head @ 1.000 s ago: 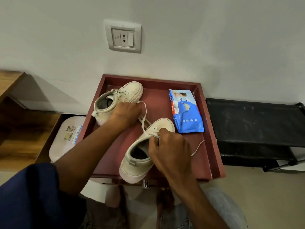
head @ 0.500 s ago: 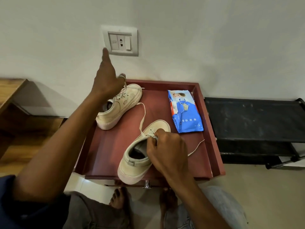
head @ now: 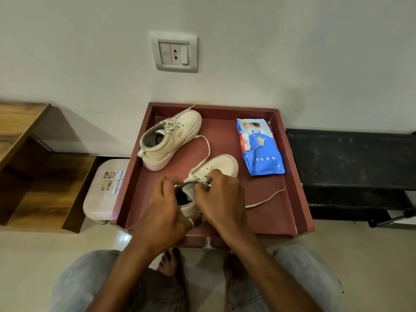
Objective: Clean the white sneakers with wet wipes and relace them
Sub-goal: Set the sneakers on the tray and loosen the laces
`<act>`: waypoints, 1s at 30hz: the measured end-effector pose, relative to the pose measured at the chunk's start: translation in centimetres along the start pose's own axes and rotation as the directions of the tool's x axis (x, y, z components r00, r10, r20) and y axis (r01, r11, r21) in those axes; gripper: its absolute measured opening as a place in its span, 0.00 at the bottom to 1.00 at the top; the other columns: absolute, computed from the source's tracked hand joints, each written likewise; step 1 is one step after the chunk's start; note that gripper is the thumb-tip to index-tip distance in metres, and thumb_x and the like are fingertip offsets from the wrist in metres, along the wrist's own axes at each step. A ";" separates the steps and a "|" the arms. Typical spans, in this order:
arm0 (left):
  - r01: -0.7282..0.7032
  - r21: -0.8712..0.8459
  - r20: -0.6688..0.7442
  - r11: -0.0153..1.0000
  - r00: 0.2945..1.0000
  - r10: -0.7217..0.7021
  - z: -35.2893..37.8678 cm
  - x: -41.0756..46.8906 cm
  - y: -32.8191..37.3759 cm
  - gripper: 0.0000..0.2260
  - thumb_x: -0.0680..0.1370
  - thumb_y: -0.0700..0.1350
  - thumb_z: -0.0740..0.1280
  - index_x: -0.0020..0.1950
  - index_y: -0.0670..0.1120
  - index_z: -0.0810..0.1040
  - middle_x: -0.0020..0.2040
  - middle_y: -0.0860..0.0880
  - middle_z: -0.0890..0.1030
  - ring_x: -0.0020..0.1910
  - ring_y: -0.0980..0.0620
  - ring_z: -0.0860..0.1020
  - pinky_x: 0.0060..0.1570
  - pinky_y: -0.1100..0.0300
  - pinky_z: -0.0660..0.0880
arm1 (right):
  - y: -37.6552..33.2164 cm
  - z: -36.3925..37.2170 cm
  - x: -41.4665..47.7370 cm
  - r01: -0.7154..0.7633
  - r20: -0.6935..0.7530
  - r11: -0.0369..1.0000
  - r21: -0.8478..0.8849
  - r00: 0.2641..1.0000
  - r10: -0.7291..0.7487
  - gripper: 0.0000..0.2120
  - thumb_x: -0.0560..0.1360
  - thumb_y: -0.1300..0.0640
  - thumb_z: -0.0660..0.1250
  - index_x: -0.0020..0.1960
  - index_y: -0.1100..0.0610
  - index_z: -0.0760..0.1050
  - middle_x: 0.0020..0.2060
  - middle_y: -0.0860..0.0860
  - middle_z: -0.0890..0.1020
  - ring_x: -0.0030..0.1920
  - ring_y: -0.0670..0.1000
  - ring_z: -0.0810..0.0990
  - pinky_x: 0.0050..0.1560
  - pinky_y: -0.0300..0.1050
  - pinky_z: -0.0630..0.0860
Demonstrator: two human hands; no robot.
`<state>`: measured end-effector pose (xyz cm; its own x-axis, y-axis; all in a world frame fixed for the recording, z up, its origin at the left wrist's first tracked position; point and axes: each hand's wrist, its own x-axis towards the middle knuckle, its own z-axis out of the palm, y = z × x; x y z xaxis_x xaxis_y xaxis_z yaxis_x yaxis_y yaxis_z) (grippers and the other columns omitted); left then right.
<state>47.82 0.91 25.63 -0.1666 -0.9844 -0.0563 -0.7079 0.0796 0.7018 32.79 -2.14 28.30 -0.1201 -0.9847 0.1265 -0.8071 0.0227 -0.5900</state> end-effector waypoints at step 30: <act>0.209 -0.541 0.056 0.815 0.975 -0.213 -5.4 3.6 -1.7 0.31 0.63 0.47 0.83 0.63 0.54 0.77 0.55 0.58 0.85 0.52 0.59 0.84 0.55 0.58 0.80 | 0.1 -2.8 6.2 0.338 -0.062 0.941 0.023 0.940 -0.336 0.18 0.76 0.60 0.62 0.64 0.51 0.76 0.44 0.49 0.84 0.42 0.51 0.81 0.42 0.49 0.77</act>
<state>52.13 -3.60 28.04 -0.0500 -0.9684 -0.2444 -0.2403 -0.2259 0.9441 30.32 -7.80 31.30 0.1224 -0.9224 0.3662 -0.7868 -0.3151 -0.5307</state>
